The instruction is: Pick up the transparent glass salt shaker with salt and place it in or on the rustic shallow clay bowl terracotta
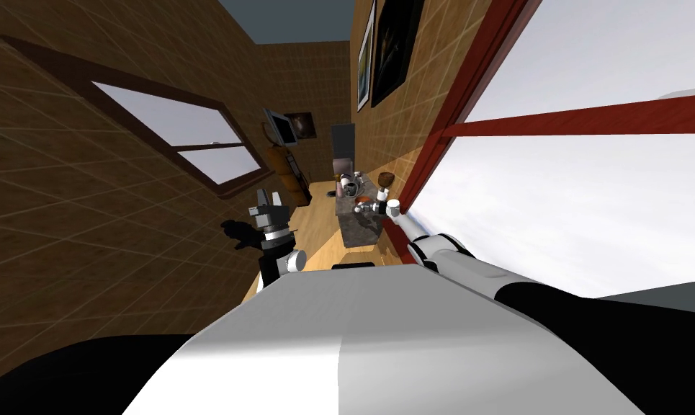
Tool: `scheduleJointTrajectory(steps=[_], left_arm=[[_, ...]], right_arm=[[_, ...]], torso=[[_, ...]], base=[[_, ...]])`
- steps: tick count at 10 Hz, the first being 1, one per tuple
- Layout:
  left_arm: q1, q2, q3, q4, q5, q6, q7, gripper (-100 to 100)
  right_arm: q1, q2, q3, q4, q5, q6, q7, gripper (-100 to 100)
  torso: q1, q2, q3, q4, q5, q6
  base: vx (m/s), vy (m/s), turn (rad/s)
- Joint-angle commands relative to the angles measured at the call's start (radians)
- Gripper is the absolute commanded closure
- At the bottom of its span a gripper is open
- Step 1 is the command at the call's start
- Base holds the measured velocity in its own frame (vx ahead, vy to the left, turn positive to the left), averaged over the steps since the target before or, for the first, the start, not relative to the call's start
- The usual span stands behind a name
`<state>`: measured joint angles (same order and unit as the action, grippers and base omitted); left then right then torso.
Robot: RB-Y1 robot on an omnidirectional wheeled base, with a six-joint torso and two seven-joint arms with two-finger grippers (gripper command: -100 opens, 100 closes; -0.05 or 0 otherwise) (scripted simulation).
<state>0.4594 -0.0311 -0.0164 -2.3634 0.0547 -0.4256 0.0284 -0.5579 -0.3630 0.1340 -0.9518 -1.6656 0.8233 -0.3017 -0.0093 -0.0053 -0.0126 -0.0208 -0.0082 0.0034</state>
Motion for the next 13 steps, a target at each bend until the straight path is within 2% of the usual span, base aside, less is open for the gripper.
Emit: scheduleJointTrajectory(steps=[1,2,3,4,5,6,7,8,9,10,11,13], left_arm=[[0.0,0.0,0.0,0.0,0.0,0.0,0.0,0],[0.0,0.0,0.0,0.0,0.0,0.0,0.0,0],[0.0,0.0,0.0,0.0,0.0,0.0,0.0,0],[0.0,0.0,0.0,0.0,0.0,0.0,0.0,0],[0.0,0.0,0.0,0.0,0.0,0.0,0.0,0],[0.0,0.0,0.0,0.0,0.0,0.0,0.0,0],[0.0,0.0,0.0,0.0,0.0,0.0,0.0,0],[0.0,0.0,0.0,0.0,0.0,0.0,0.0,0],[0.0,0.0,0.0,0.0,0.0,0.0,0.0,0],[0.0,0.0,0.0,0.0,0.0,0.0,0.0,0],[0.0,0.0,0.0,0.0,0.0,0.0,0.0,0],[0.0,0.0,0.0,0.0,0.0,0.0,0.0,0]], right_arm=[[0.002,-0.011,0.011,-0.01,-0.044,0.023,0.016,100],[0.001,-0.032,0.031,-0.015,-0.078,0.062,0.05,100],[0.001,-0.032,0.031,-0.015,-0.1,0.062,0.05,100],[0.0,-0.052,0.051,-0.02,-0.134,0.099,0.082,100],[0.0,-0.052,0.051,-0.02,-0.153,0.099,0.082,100],[-0.001,-0.072,0.072,-0.024,-0.188,0.134,0.113,100],[-0.001,-0.072,0.072,-0.024,-0.206,0.134,0.113,100],[-0.001,-0.092,0.092,-0.028,-0.241,0.167,0.143,100],[-0.001,-0.092,0.092,-0.028,-0.256,0.167,0.143,100],[-0.002,-0.113,0.113,-0.032,-0.295,0.198,0.171,100],[-0.002,-0.113,0.113,-0.032,-0.303,0.198,0.171,100],[-0.003,-0.152,0.152,-0.038,-0.372,0.252,0.221,100]], torso=[[0.0,0.0,0.0,0.0,0.0,0.0],[0.001,0.001,0.0,0.0,0.0,-0.001],[0.001,0.001,0.0,0.0,0.0,0.0],[0.001,0.001,0.001,0.0,0.0,-0.001],[0.001,0.0,0.0,0.0,0.0,0.0],[0.001,0.001,0.0,0.0,0.0,-0.001],[0.001,0.0,0.0,0.0,0.0,0.0],[0.001,0.001,0.0,0.0,0.0,-0.001],[0.001,0.0,0.0,0.001,0.0,0.0],[0.002,0.001,0.0,0.0,0.0,-0.001],[0.002,0.0,0.0,0.001,0.001,0.0],[0.002,0.0,0.0,0.001,0.001,0.0]], base=[[0.072,-0.007,-0.041],[0.076,-0.008,-0.08],[0.061,-0.005,-0.045],[0.092,-0.01,-0.062],[0.08,-0.009,-0.045],[0.088,-0.016,-0.064],[0.075,-0.009,-0.046],[0.09,0.0,-0.074],[0.083,0.001,-0.04],[0.1,0.002,-0.062],[0.088,-0.004,-0.034],[0.132,-0.003,-0.07]])
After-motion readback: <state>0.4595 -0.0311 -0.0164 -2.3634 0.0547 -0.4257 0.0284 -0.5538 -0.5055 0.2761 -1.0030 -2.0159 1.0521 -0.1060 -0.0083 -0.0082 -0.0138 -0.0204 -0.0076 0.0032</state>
